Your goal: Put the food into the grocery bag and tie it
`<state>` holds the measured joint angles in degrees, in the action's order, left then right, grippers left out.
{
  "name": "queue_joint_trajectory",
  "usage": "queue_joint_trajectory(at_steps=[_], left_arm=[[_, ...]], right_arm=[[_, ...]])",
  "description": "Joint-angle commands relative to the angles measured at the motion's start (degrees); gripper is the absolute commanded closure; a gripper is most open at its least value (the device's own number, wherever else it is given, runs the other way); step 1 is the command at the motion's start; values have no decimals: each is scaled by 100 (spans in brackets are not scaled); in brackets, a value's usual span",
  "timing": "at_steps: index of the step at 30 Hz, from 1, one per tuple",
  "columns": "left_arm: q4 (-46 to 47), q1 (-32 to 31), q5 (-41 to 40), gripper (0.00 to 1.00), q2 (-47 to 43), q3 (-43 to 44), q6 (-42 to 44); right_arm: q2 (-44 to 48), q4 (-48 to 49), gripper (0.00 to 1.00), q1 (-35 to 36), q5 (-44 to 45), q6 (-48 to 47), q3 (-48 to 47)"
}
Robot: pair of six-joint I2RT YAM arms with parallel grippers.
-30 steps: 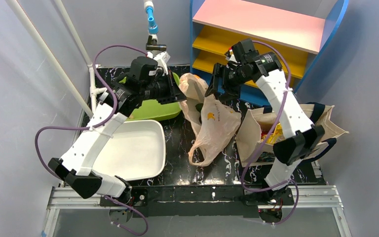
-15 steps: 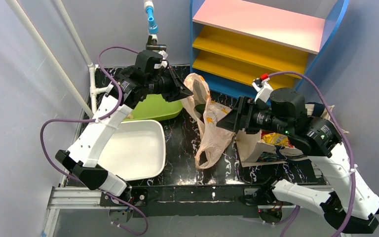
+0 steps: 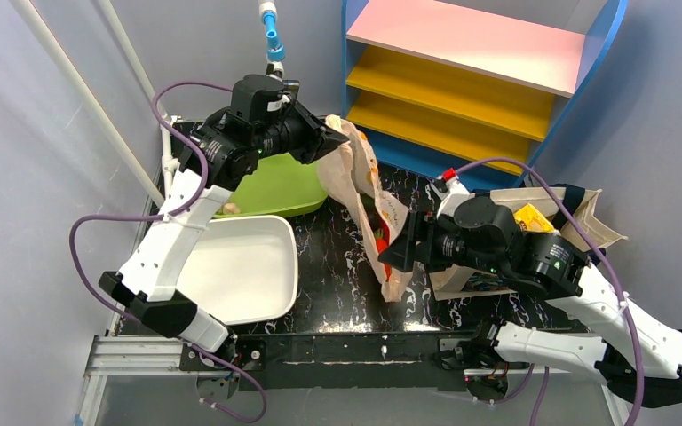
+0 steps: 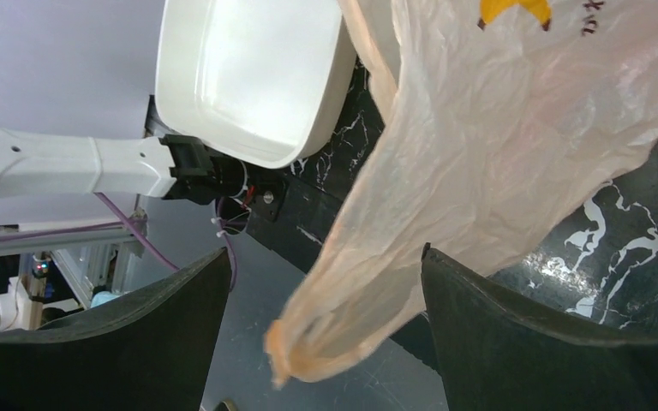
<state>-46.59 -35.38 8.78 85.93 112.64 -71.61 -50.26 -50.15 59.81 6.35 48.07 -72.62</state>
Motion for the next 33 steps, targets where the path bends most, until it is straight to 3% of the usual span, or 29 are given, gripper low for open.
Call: queue_joint_trajectory(at_steps=[1, 8, 13, 16, 27, 30, 33], left_arm=[[200, -22, -18, 100, 252, 355, -292], [337, -31, -47, 100, 504, 520, -425], [524, -53, -254, 100, 902, 859, -727], [585, -116, -283, 100, 1135, 1112, -819], [665, -135, -554, 100, 1063, 1036, -921], [687, -136, -578, 100, 1036, 1002, -957], [704, -133, -587, 100, 973, 935, -968]], right_arm=[[296, 391, 11, 215, 344, 134, 412], [433, 561, 10, 403, 454, 378, 697], [10, 832, 9, 1226, 570, 113, 244], [-440, 980, 9, 1367, 451, -31, 14], [-647, 1481, 8, 1661, 792, -174, 107], [-812, 1499, 13, 1786, 833, -252, 49], [-887, 1525, 29, 1897, 902, -264, 52]])
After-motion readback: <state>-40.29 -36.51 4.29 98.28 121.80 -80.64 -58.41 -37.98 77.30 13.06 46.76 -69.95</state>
